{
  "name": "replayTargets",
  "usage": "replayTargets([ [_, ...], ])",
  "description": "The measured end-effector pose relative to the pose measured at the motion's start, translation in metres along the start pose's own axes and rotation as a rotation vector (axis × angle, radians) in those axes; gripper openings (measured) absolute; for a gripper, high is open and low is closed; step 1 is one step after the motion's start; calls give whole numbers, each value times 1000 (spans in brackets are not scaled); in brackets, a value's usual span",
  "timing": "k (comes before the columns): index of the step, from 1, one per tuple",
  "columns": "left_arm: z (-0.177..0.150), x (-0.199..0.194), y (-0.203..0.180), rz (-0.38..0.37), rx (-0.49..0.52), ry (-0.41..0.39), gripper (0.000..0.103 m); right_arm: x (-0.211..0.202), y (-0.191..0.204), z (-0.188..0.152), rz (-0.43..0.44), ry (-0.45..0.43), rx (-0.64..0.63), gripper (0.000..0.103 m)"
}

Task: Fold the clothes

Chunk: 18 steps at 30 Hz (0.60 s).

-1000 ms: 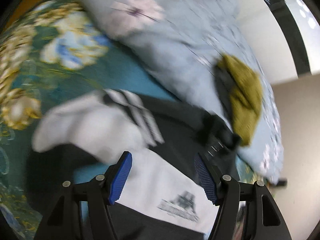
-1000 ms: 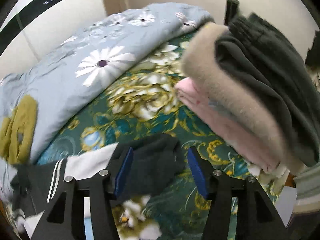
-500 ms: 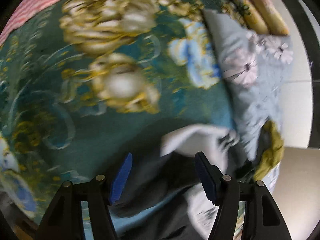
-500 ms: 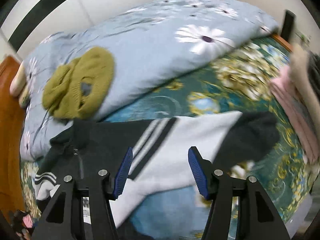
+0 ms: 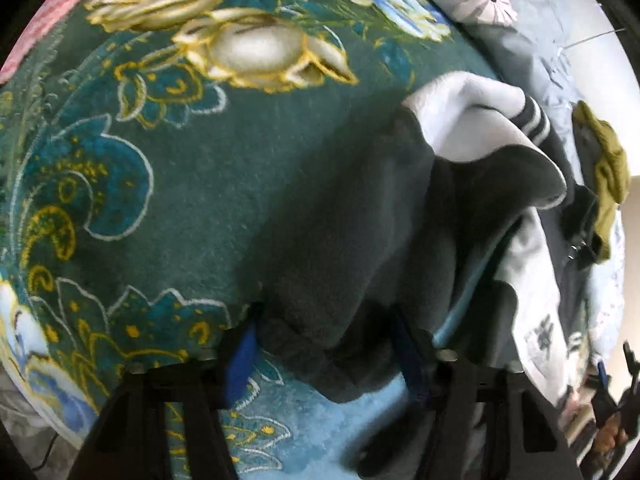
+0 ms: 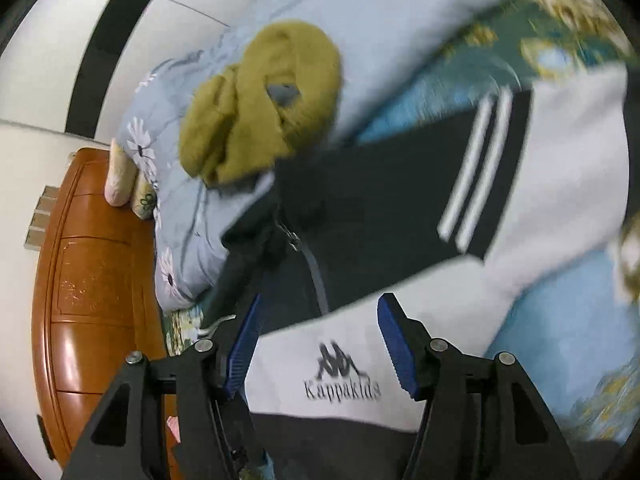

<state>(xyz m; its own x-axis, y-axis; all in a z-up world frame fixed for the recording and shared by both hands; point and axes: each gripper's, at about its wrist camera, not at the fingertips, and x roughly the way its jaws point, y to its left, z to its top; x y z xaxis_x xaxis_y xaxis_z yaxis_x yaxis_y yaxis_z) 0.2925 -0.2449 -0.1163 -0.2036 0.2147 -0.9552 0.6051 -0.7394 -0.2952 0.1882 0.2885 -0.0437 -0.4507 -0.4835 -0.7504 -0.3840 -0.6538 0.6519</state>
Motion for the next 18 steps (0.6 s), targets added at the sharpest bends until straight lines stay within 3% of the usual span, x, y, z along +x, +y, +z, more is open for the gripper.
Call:
replayTargets([
  [2, 5, -7, 0, -1, 4, -27, 24, -2, -12, -5, 21, -4, 51, 61],
  [4, 21, -30, 2, 25, 31, -121, 23, -8, -22, -9, 44, -20, 89, 61],
  [10, 121, -96, 22, 161, 52, -361, 23, -25, -35, -10, 97, -68, 116, 61],
  [14, 170, -82, 30, 182, 0, -302, 26, -17, -34, -11, 66, -49, 107, 61],
  [18, 187, -68, 34, 103, -85, -263, 36, -21, -34, -11, 64, -59, 92, 61],
])
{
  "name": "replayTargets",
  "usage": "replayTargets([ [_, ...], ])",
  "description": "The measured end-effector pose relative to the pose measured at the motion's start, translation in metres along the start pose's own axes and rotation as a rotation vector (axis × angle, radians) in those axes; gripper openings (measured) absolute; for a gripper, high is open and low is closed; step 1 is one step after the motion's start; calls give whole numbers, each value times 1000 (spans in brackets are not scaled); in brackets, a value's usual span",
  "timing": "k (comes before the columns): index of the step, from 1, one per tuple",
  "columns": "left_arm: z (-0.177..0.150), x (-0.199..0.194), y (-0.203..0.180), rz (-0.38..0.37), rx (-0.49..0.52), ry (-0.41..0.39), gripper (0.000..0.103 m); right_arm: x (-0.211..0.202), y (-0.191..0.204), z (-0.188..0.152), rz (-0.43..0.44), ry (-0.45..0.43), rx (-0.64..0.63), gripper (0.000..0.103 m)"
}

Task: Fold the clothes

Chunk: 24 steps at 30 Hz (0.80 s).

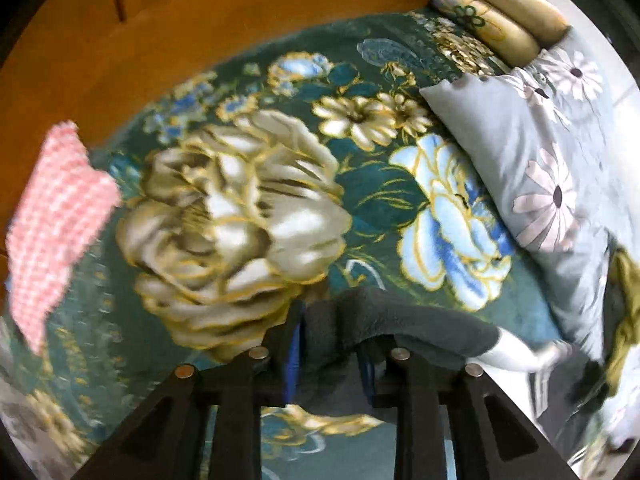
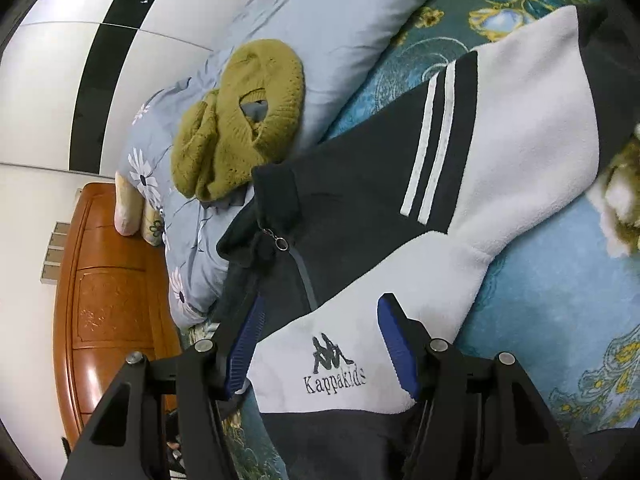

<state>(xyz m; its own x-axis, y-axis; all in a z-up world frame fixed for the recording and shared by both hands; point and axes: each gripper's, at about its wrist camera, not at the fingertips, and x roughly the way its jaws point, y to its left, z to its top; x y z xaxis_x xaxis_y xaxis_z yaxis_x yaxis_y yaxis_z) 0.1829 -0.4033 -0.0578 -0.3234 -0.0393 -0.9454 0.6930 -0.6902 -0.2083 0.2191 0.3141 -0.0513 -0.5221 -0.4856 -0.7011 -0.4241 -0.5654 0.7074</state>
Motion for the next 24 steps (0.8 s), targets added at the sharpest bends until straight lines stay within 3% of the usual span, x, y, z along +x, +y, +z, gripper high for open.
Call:
replayTargets([
  [2, -2, 0, 7, -38, -56, -18, 62, -1, -4, 0, 1, -6, 14, 61],
  [3, -4, 1, 17, -50, -103, -31, 66, -1, -6, 0, 5, -8, 25, 61],
  [12, -47, 42, 53, -59, -279, 60, 66, 12, -1, -1, -34, 32, -7, 61],
  [16, -47, 42, 46, -24, -366, 5, 64, 13, 0, -3, -44, 37, -24, 61],
  [18, -43, 44, 34, -9, -334, -2, 32, 11, -4, -3, -24, 29, -3, 61],
  [20, -40, 42, 23, 12, -322, -3, 19, 8, -6, -3, -6, 21, 9, 61],
  [24, -30, 1, -2, -68, -280, -99, 17, 2, -7, -3, 24, 9, 19, 61],
])
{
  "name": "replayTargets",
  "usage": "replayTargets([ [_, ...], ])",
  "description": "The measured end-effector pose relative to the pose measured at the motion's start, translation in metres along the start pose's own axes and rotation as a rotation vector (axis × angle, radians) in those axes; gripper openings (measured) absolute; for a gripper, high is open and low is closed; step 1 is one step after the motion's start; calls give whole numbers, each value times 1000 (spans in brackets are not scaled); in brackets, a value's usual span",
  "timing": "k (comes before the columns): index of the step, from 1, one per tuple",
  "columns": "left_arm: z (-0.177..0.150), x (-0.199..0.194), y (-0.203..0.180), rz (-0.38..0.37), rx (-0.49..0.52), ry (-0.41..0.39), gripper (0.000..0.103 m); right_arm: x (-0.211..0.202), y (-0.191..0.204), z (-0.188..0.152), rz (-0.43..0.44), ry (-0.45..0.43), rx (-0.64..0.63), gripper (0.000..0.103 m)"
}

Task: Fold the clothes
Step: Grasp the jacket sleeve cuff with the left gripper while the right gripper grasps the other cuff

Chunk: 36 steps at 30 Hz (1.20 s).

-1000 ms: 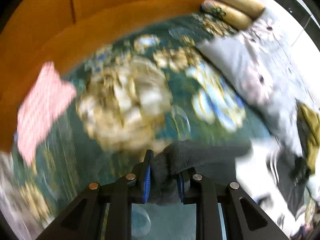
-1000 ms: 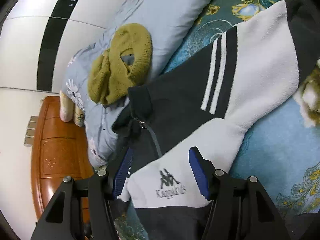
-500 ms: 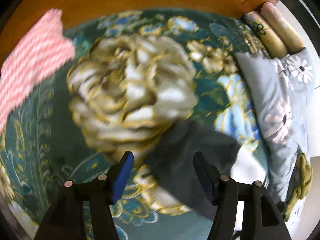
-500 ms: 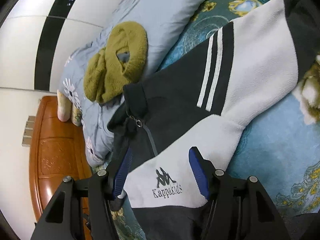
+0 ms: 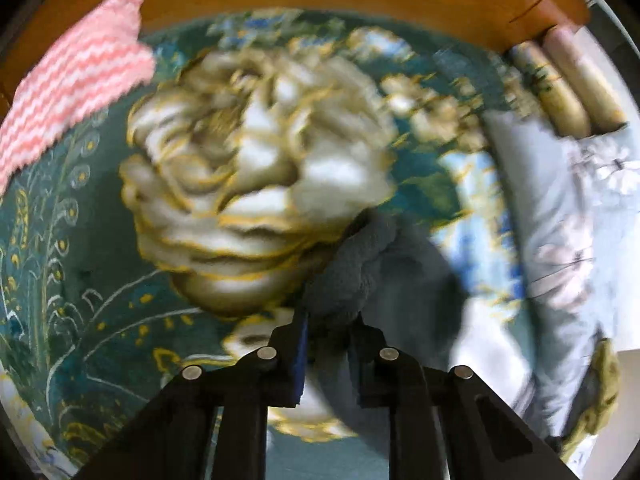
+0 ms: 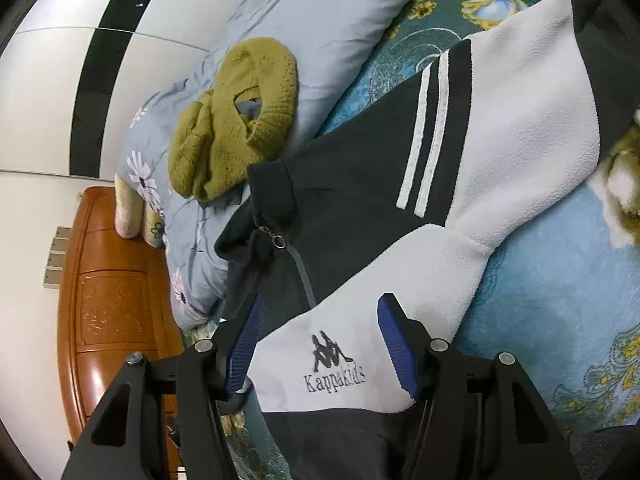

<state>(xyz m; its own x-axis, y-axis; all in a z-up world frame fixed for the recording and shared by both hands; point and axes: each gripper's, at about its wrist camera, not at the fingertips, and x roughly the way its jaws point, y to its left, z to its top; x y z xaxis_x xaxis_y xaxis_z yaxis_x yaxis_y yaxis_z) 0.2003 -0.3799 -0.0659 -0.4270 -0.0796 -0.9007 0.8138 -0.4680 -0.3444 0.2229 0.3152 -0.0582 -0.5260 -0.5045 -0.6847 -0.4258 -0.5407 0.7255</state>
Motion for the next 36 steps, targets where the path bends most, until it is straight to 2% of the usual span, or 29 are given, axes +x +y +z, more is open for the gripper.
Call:
replayTargets([
  [2, 4, -24, -19, -52, 44, -45, 16, -1, 0, 0, 18, -2, 4, 61],
  [3, 4, -47, -39, -100, 108, -79, 16, -1, 0, 0, 24, -3, 5, 61],
  [4, 3, -67, -56, -151, 159, -102, 16, -2, 0, 0, 31, -4, 6, 61],
  [6, -12, -112, -99, -298, 294, -124, 16, -3, 0, -1, 46, -9, 7, 61],
  [9, -64, -153, -168, -446, 531, -136, 16, -8, 0, -1, 70, -19, 9, 61],
  [10, -86, -157, -189, -490, 597, -122, 16, -10, 0, -1, 78, -22, 10, 61],
  [12, -129, -150, -225, -530, 701, -79, 16, -17, -2, -3, 106, -40, 20, 61],
  [14, -183, -132, -262, -526, 795, 5, 16, -25, -4, -4, 137, -60, 30, 61],
  [15, -219, -120, -280, -549, 840, 73, 16, -29, -5, -5, 149, -71, 37, 61],
  [19, -324, -100, -322, -613, 974, 216, 16, -43, -13, -8, 219, -111, 70, 61],
  [22, -378, -78, -343, -632, 988, 327, 16, -53, -21, -8, 287, -155, 114, 61],
  [25, -418, -55, -357, -608, 984, 423, 16, -58, -29, -8, 307, -186, 158, 61],
  [27, -437, -29, -366, -542, 1011, 483, 17, -59, -32, -6, 324, -185, 172, 61],
  [29, -446, -5, -367, -477, 1004, 560, 19, -59, -34, -3, 334, -186, 183, 61],
  [31, -455, 9, -365, -449, 979, 621, 22, -60, -36, -1, 341, -184, 195, 61],
  [34, -453, 20, -360, -447, 932, 693, 56, -63, -42, 5, 374, -171, 227, 61],
  [36, -449, 12, -354, -492, 930, 730, 56, -74, -50, 9, 392, -193, 238, 61],
])
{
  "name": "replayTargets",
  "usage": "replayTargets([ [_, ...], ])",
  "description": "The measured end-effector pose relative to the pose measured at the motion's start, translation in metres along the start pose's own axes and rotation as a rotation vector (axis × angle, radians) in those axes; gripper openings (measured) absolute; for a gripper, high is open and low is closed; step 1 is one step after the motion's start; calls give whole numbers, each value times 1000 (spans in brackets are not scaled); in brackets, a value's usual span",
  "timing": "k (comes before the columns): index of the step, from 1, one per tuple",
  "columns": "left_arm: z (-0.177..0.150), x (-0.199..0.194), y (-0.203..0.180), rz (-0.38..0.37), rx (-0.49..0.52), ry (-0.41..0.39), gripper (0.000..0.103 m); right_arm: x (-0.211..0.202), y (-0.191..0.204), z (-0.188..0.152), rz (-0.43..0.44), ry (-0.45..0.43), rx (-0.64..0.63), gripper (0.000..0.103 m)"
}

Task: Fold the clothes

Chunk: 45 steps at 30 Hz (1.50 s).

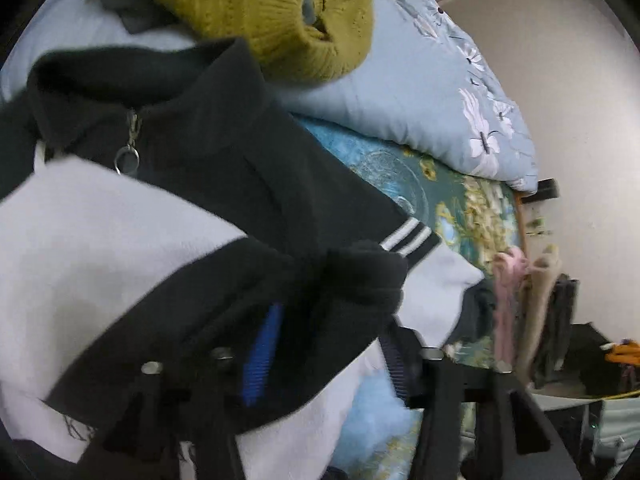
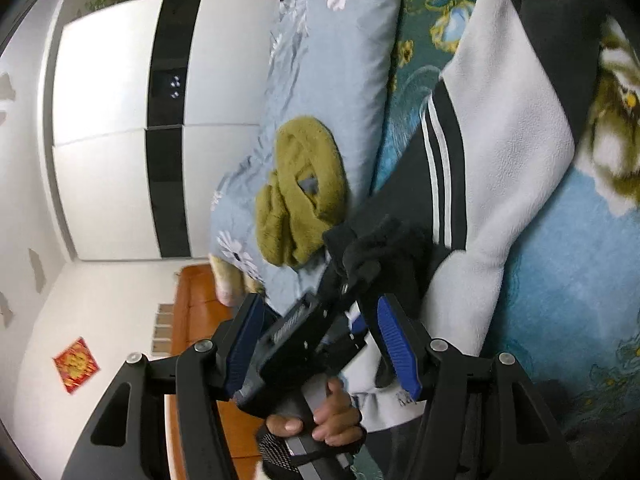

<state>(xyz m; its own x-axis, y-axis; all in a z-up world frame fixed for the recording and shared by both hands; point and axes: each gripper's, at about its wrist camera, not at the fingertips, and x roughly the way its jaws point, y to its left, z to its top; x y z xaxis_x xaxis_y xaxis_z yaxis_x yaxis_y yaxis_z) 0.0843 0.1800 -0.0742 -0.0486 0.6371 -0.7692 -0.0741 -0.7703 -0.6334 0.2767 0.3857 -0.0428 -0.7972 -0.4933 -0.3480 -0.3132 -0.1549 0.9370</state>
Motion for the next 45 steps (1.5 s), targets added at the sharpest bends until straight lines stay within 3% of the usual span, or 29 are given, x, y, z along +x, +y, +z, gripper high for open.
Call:
replayTargets([
  [3, -7, -29, 11, -61, -2, -26, 59, -32, -6, 23, -18, -89, 10, 61],
  [4, -9, -31, 17, -49, -12, -26, 61, -47, -11, 33, -48, -129, 14, 61],
  [8, -21, -32, 43, 23, -62, -17, 62, -100, -46, 76, -357, -261, 25, 61],
  [10, -25, -27, 54, 56, -98, -6, 62, -114, -73, 91, -406, -276, 106, 61],
  [13, -29, -4, 53, 71, -146, 35, 62, -128, -103, 109, -426, -318, 196, 61],
  [20, -19, 36, 12, 207, -35, 76, 62, -144, -131, 154, -480, -384, 239, 61],
  [24, -13, 32, -11, 120, -33, 90, 62, -143, -132, 177, -488, -396, 231, 61],
  [28, -9, 46, -30, 158, -9, 118, 62, -135, -131, 192, -479, -382, 198, 60],
  [31, -9, 57, -43, 199, 17, 125, 64, -128, -126, 197, -470, -363, 167, 54],
  [33, -12, 68, -55, 278, 77, 150, 65, -124, -121, 198, -484, -351, 135, 43],
  [34, -13, 75, -59, 331, 113, 163, 65, -122, -118, 198, -500, -345, 121, 30],
  [35, -14, 79, -62, 376, 140, 156, 60, -119, -116, 198, -514, -338, 107, 17],
  [37, -15, 81, -64, 436, 176, 127, 42, -120, -113, 196, -523, -336, 90, 14],
  [38, -15, 76, -63, 429, 170, 107, 30, -121, -112, 196, -514, -335, 80, 13],
  [40, -12, 64, -60, 408, 146, 64, 21, -123, -108, 196, -502, -333, 55, 11],
  [45, 7, -7, -74, 408, 158, -233, 21, -126, -95, 194, -471, -337, -4, 11],
])
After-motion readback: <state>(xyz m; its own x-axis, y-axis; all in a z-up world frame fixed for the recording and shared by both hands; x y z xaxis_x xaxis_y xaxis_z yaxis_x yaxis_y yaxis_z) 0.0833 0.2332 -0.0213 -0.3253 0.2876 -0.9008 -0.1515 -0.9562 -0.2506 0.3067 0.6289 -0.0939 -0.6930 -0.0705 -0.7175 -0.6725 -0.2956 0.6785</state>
